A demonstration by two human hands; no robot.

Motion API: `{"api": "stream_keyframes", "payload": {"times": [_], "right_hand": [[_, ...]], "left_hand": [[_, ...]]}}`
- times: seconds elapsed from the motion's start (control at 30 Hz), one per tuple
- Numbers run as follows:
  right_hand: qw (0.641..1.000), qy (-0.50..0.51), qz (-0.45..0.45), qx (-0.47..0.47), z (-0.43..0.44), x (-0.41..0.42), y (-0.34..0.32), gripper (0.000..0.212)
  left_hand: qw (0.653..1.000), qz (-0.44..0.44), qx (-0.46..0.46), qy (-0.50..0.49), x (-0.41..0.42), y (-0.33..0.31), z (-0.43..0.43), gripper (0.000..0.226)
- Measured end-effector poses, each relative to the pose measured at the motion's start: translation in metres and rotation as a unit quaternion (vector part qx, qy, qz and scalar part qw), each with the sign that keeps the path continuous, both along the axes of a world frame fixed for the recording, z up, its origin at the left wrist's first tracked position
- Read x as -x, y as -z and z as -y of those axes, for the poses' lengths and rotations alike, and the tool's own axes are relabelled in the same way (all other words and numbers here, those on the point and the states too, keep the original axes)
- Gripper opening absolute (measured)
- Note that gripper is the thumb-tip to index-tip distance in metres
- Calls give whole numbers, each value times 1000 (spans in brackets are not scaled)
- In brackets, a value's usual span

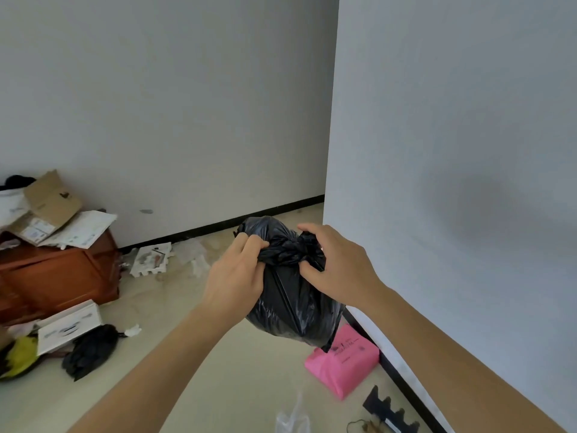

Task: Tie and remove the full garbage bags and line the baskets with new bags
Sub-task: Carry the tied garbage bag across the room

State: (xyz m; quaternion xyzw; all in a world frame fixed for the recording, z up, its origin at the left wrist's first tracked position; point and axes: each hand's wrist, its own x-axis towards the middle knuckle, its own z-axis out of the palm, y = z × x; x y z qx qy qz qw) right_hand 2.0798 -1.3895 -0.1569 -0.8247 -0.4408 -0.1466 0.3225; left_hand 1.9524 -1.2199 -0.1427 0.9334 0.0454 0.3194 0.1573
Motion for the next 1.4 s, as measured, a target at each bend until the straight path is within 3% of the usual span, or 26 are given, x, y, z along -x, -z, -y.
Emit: {"api": "stream_keyframes", "payload": {"times": [0.3, 0.53, 0.77, 1.17, 1.4], "right_hand": [[999, -40, -15, -12, -177, -225, -27, 60], [997, -66, 18, 23, -344, -366, -29, 58], [999, -4, 27, 37, -486, -522, -9, 56], [984, 179, 3, 12, -540, -839, 18, 58], [982, 189, 14, 4, -586, -1072, 24, 58]], "left_hand": [[1000, 2, -20, -16, -210, -30, -171, 18], [997, 35, 25, -64, -345, -22, -331, 18], [999, 31, 35, -21, -521, 2, -488, 15], [987, 3, 20, 158, -906, 7, -571, 15], [984, -9, 7, 177, -1137, -2, -608, 16]]}}
